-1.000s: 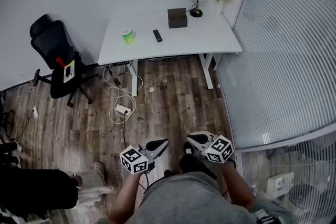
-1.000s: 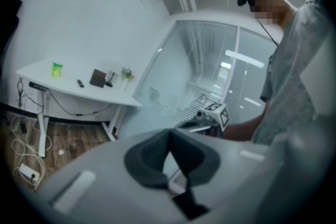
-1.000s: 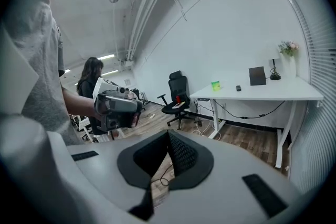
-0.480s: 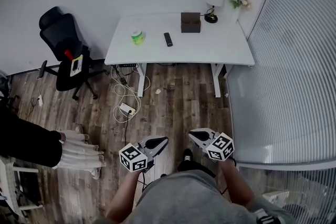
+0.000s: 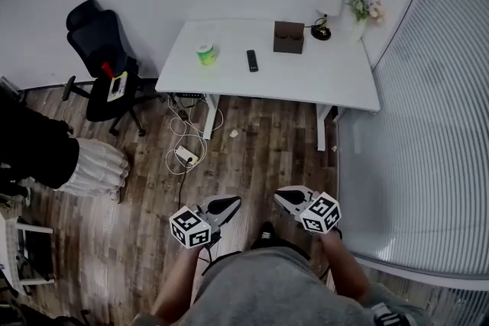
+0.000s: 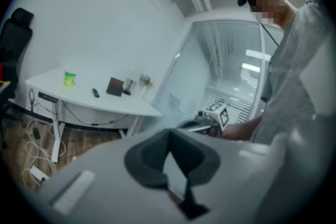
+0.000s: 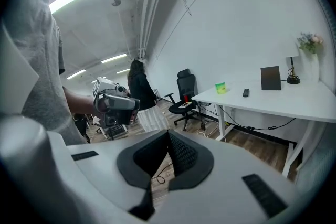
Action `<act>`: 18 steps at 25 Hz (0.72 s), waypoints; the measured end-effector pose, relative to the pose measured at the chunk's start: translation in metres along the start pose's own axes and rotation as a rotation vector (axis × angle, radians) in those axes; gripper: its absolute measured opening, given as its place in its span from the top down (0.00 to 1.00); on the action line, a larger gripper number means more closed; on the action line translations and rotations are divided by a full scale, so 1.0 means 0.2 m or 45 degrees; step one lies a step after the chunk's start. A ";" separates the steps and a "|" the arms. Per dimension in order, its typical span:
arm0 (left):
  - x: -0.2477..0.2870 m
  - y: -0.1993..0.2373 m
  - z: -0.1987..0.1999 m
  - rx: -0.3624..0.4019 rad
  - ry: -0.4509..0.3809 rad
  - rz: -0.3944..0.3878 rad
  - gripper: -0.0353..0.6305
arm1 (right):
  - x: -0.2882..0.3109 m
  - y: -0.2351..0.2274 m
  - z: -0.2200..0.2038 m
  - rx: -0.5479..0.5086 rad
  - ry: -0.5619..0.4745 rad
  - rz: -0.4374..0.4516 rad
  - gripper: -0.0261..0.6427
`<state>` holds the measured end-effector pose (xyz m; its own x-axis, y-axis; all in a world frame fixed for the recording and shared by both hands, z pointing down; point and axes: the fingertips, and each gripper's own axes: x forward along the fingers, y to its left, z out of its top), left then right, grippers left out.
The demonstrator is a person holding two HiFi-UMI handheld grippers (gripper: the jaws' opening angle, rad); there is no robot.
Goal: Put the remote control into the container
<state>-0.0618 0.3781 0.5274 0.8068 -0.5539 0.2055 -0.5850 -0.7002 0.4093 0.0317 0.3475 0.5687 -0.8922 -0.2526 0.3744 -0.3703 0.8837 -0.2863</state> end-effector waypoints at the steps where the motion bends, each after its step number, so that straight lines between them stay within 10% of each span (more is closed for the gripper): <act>1: 0.02 0.01 0.01 -0.002 -0.002 0.009 0.95 | 0.00 -0.02 0.00 -0.001 0.003 0.011 0.94; 18: 0.27 0.02 0.05 0.004 -0.003 0.005 0.95 | -0.08 -0.21 0.01 -0.040 0.046 0.065 0.94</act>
<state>-0.0217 0.3404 0.5305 0.8040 -0.5581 0.2050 -0.5887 -0.6992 0.4055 0.0607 0.3146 0.5736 -0.8997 -0.1932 0.3915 -0.3158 0.9072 -0.2781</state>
